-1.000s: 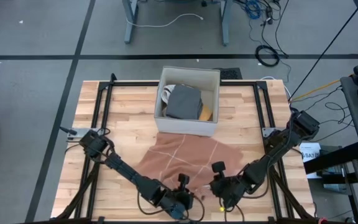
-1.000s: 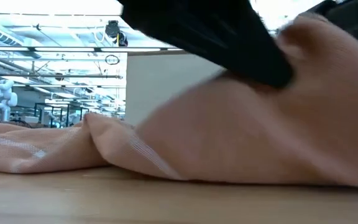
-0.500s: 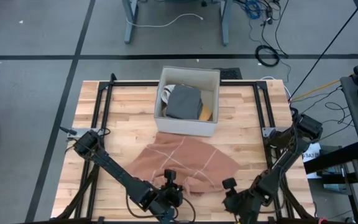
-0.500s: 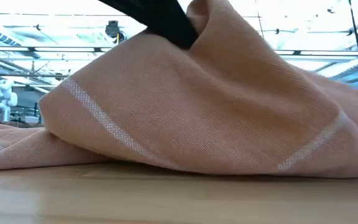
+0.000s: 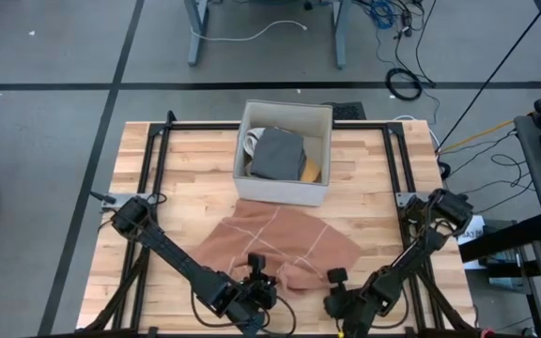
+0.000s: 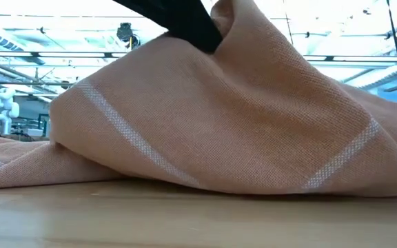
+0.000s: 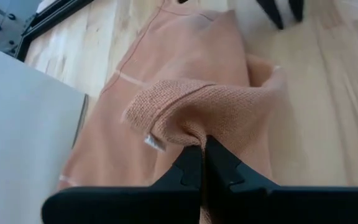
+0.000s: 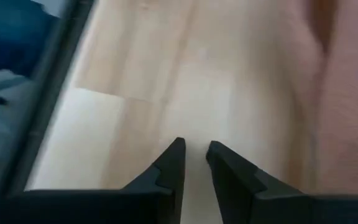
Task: Fold towel
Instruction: Fold the brown towel with white checkered lines
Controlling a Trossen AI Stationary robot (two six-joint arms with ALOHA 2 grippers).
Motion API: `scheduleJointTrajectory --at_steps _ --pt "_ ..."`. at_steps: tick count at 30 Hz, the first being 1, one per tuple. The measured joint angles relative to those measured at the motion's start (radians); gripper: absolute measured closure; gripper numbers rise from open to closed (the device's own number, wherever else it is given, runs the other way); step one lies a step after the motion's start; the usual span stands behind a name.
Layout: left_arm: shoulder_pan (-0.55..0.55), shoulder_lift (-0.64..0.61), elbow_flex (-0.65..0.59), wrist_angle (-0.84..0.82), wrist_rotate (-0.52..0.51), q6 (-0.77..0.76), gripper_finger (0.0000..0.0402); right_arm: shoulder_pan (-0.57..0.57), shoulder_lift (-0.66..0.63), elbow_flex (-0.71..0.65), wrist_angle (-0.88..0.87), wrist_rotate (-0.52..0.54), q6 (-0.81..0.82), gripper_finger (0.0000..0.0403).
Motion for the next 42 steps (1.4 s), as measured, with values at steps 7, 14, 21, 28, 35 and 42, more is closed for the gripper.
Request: scheduleJointTrajectory --at_steps 7,14,21,28,35,42 --pt "-0.039 0.000 0.000 0.028 0.000 -0.002 0.0401 -0.021 -0.023 -0.004 -0.139 0.202 -0.047 0.0339" --pt "-0.072 0.000 0.000 0.045 0.004 -0.011 0.0401 -0.063 -0.024 -0.005 -0.266 0.286 -0.038 0.0328" --pt "-0.084 0.000 0.000 0.044 0.058 -0.031 0.0401 -0.068 -0.045 -0.005 -0.278 0.283 -0.067 0.0305" --pt "-0.087 0.000 0.000 0.045 0.134 -0.047 0.0401 -0.080 -0.107 -0.004 -0.294 0.310 -0.099 0.0298" --pt "-0.095 0.000 0.000 0.053 0.174 -0.068 0.0401 -0.141 -0.086 -0.004 -0.262 0.253 -0.179 0.0298" --pt "-0.115 0.000 0.000 0.053 0.197 -0.077 0.0401 -0.172 -0.101 -0.004 -0.311 0.258 -0.228 0.0289"
